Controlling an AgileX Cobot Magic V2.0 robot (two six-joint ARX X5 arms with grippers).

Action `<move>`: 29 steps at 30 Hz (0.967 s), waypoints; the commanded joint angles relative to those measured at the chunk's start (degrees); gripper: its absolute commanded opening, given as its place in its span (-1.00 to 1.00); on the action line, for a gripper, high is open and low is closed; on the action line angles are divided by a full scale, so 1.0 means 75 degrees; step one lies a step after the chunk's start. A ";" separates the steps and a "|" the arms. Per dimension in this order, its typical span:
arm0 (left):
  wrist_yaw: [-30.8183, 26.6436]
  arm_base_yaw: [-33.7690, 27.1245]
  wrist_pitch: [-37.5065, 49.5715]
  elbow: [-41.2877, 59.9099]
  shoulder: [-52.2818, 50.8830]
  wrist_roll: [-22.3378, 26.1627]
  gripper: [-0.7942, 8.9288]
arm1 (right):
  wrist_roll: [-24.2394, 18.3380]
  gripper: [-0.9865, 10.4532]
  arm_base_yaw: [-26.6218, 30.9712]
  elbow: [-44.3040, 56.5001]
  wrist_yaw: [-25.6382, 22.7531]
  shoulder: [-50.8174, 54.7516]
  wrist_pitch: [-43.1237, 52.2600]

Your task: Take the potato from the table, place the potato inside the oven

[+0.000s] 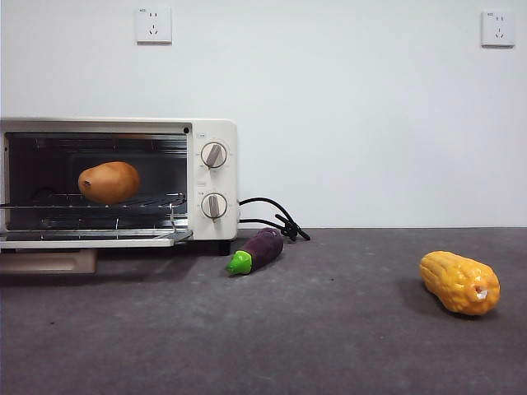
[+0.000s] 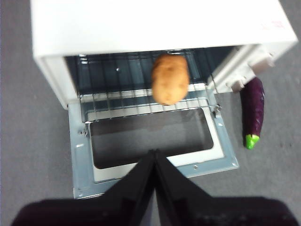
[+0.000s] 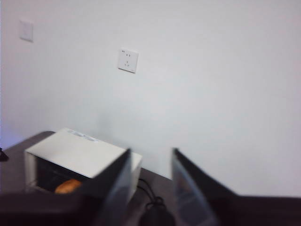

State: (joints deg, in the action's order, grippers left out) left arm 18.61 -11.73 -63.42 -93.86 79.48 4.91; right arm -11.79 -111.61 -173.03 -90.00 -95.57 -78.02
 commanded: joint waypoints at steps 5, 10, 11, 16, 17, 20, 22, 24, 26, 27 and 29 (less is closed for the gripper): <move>0.0458 -0.1113 0.0527 0.0935 0.0659 -0.0070 -0.85 | 0.0026 -0.84 -0.0632 0.0023 -0.0446 0.0265 -0.0157; 0.1434 -0.1734 0.0991 0.1845 0.1268 -0.0125 -0.85 | 0.0108 -0.84 -0.1262 0.0149 -0.0452 0.0495 -0.0157; 0.1524 -0.1804 0.1081 0.1996 0.1346 -0.0154 -0.85 | 0.0184 -0.84 -0.1390 0.0184 -0.0452 0.0536 -0.0157; 0.1932 -0.2256 0.1580 0.2649 0.1842 -0.0411 -0.85 | 0.0254 -0.84 -0.1985 0.0565 -0.0463 0.0833 -0.0157; 0.1970 -0.2331 0.1641 0.2734 0.1926 -0.0440 -0.85 | 0.0315 -0.84 -0.2049 0.0659 -0.0463 0.0898 -0.0157; 0.1932 -0.2509 0.1749 0.2929 0.2203 -0.0440 -0.85 | 0.0761 -0.84 -0.2229 0.1003 -0.0460 0.1113 -0.0157; 0.1897 -0.2637 0.1891 0.3031 0.2398 -0.0513 -0.85 | 0.1093 -0.84 -0.2340 0.1332 -0.0460 0.1311 -0.0157; 0.1897 -0.2760 0.1988 0.3063 0.2611 -0.0627 -0.85 | 0.1408 -0.84 -0.2428 0.1731 -0.0460 0.1515 -0.0157; 0.1918 -0.2868 0.1988 0.3063 0.2806 -0.0632 -0.85 | 0.1722 -0.84 -0.2480 0.2264 -0.0399 0.1778 -0.0157; 0.1923 -0.2906 0.1985 0.3063 0.2908 -0.0632 -0.85 | 0.1950 -0.84 -0.2477 0.2617 -0.0242 0.1947 -0.0157; 0.1923 -0.2967 0.1979 0.3063 0.3089 -0.0632 -0.85 | 0.2503 -0.84 -0.2474 0.3413 0.0373 0.2361 -0.0157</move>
State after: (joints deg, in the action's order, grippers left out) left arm 32.73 -33.69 -48.71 -71.50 101.75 0.54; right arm 1.98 -130.06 -150.10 -88.49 -78.48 -78.00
